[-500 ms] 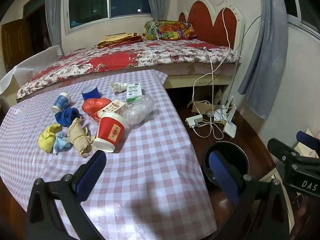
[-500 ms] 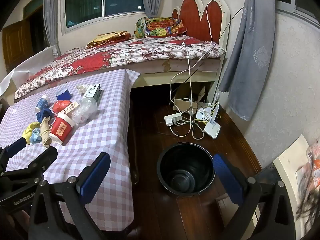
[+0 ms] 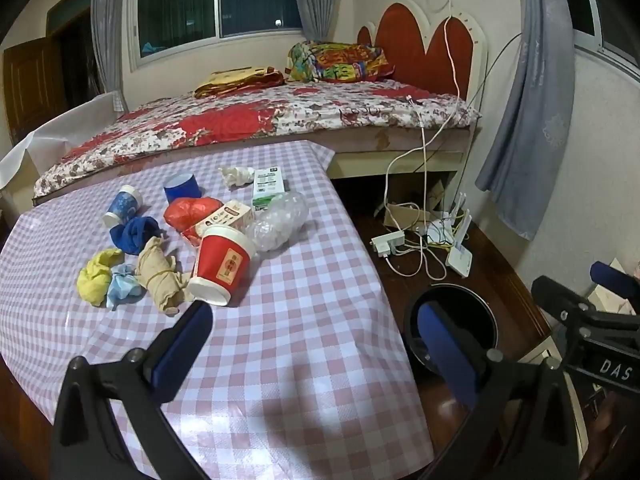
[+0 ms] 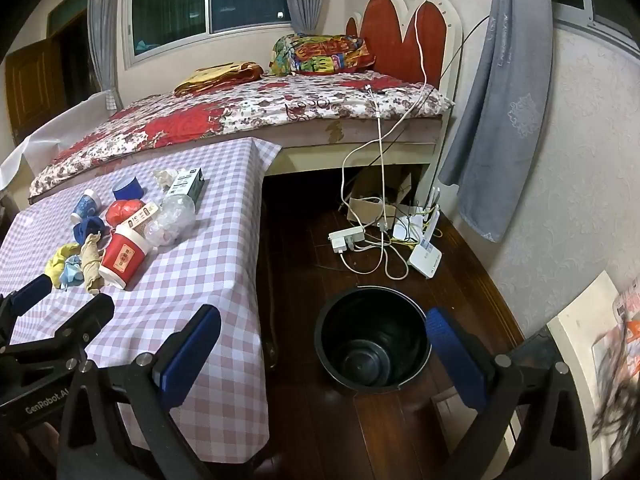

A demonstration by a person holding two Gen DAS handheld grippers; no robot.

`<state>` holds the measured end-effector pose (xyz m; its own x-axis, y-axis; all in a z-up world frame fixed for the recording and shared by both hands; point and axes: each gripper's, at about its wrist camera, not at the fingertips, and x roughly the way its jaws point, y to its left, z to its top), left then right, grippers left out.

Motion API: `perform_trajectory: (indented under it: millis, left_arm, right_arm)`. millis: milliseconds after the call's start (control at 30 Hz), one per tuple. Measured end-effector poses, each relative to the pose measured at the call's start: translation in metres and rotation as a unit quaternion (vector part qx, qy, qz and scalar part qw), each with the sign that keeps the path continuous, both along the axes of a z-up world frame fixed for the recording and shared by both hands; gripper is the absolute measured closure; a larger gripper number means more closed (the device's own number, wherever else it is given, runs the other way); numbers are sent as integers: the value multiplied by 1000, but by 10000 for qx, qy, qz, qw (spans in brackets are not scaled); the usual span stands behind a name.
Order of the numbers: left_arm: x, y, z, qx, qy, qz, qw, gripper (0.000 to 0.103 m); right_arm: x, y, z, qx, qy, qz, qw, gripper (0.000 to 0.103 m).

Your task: Collect trash

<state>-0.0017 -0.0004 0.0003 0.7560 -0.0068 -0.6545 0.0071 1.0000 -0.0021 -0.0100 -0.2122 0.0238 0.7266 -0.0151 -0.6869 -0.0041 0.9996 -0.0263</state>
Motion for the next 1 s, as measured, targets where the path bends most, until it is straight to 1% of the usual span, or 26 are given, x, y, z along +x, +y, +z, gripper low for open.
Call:
perform_trajectory:
  millis: [1000]
  left_arm:
    - [1, -3, 1, 1, -19, -34, 10000, 0]
  right_arm:
    - [2, -1, 5, -33, -35, -45, 10000, 0]
